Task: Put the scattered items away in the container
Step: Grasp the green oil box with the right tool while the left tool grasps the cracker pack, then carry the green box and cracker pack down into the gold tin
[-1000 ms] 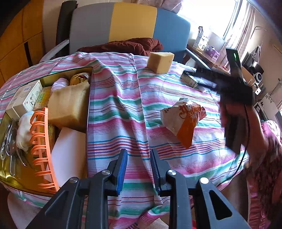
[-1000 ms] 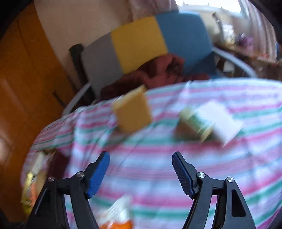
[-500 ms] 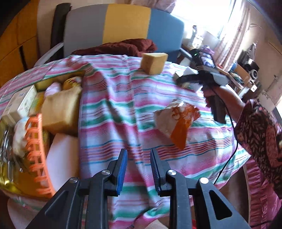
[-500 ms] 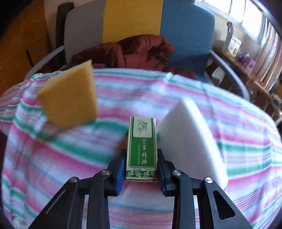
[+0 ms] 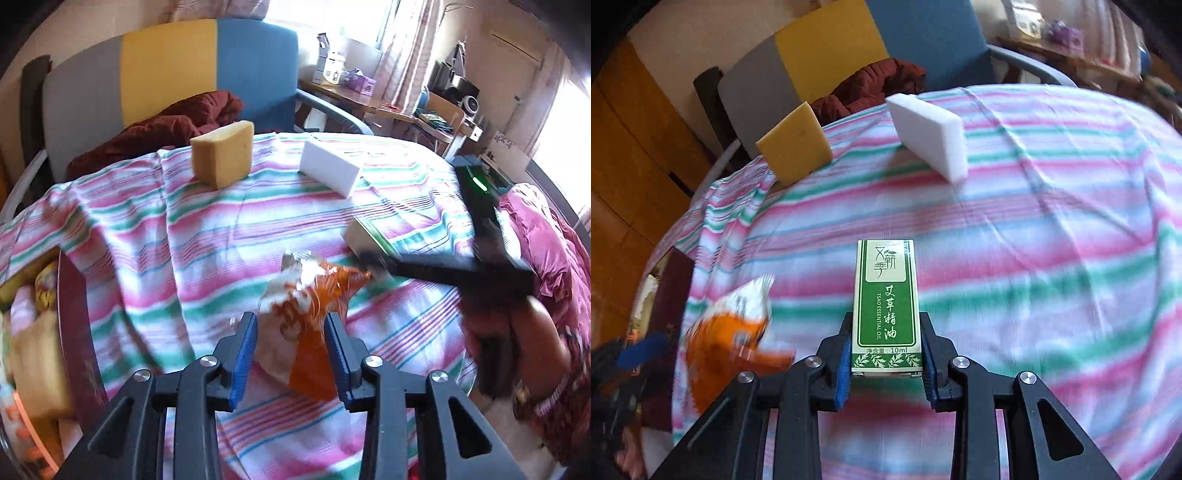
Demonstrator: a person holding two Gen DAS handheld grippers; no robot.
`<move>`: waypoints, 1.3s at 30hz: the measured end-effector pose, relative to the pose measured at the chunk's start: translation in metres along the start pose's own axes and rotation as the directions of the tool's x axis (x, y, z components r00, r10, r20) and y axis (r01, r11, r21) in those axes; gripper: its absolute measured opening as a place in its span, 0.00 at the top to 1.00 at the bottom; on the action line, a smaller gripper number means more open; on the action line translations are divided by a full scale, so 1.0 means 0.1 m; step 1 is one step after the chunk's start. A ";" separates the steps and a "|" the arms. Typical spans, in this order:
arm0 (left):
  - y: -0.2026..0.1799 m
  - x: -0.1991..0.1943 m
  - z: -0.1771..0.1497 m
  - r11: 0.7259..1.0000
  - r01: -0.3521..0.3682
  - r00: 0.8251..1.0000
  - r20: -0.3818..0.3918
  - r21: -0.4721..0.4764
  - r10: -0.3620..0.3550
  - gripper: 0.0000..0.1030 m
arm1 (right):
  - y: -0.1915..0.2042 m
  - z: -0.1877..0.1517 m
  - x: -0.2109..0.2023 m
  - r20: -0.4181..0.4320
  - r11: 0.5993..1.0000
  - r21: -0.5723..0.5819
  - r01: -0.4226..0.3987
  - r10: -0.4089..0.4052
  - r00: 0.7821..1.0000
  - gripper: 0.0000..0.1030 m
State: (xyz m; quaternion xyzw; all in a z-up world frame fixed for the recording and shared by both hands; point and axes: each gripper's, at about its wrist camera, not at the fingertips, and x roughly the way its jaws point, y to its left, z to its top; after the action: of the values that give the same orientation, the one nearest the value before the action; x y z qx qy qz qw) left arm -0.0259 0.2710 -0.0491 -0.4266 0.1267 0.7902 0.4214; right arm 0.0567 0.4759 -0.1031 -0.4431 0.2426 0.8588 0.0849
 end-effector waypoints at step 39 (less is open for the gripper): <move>-0.01 -0.16 -0.39 0.998 -0.041 0.999 0.024 -0.043 0.042 0.54 | 0.71 -0.57 -0.25 -0.065 0.985 -0.018 -0.174 0.172 0.983 0.70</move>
State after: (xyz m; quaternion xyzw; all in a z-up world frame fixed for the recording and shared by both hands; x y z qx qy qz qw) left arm 0.0020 0.2408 -0.0596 -0.4228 0.1136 0.8065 0.3973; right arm 0.0871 0.3884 -0.0864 -0.4481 0.2728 0.8513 -0.0028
